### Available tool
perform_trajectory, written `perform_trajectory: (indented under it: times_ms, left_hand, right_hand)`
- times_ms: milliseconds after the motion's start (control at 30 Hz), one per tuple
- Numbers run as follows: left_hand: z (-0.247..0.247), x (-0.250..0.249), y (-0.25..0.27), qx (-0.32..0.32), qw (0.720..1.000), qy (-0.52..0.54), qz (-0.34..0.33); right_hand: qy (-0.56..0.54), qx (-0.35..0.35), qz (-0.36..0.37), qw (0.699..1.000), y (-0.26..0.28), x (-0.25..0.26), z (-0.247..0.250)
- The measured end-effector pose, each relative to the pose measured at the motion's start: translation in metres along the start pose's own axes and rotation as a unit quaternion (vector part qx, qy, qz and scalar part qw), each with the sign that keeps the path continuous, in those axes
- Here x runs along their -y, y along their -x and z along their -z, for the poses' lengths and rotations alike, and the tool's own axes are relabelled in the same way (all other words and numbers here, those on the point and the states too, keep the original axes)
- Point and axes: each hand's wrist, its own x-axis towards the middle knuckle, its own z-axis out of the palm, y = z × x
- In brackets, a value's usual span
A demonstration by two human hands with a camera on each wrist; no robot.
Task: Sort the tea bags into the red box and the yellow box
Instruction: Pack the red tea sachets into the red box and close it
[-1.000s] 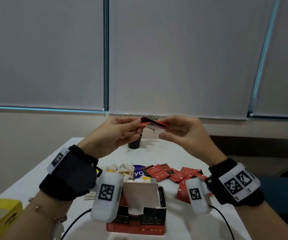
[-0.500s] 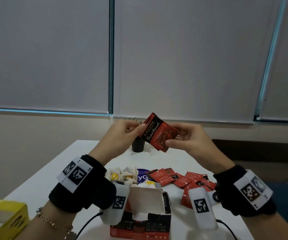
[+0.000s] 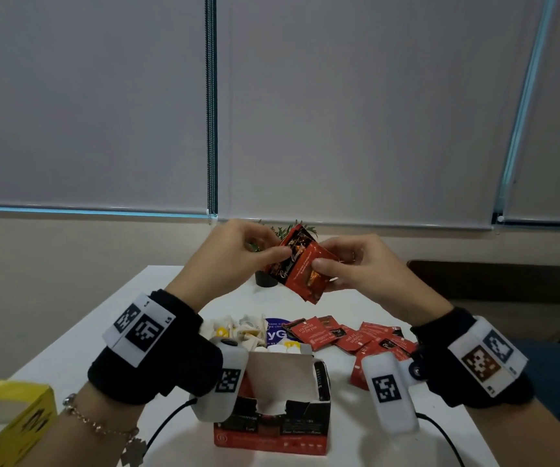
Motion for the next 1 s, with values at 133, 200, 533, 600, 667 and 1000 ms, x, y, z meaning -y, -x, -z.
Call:
perform_trajectory:
  times_ms: [133, 200, 533, 600, 667, 1000]
  left_hand:
    - [0.003, -0.001, 0.001, 0.008, 1.0, -0.013, 0.001]
    - [0.003, -0.001, 0.002, 0.013, 1.0, -0.015, 0.004]
    - [0.005, 0.004, 0.0, 0.052, 0.996, -0.068, -0.005]
    - [0.006, 0.004, 0.001, 0.058, 0.995, -0.078, 0.005]
    - [0.008, 0.005, 0.0, 0.064, 0.995, -0.08, 0.013]
    - [0.008, 0.006, 0.004, 0.105, 0.993, -0.001, 0.052]
  right_hand:
    - [0.02, 0.018, -0.001, 1.0, 0.0, -0.002, -0.001]
    - [0.016, 0.022, 0.0, 1.0, 0.0, -0.004, -0.002]
    - [0.006, -0.005, -0.004, 1.0, -0.002, -0.007, -0.005]
    - [0.011, -0.002, 0.001, 1.0, -0.002, -0.006, -0.006]
    - [0.022, -0.005, 0.004, 1.0, -0.001, -0.005, -0.006]
    - [0.071, 0.065, -0.064, 0.993, 0.001, -0.009, -0.008]
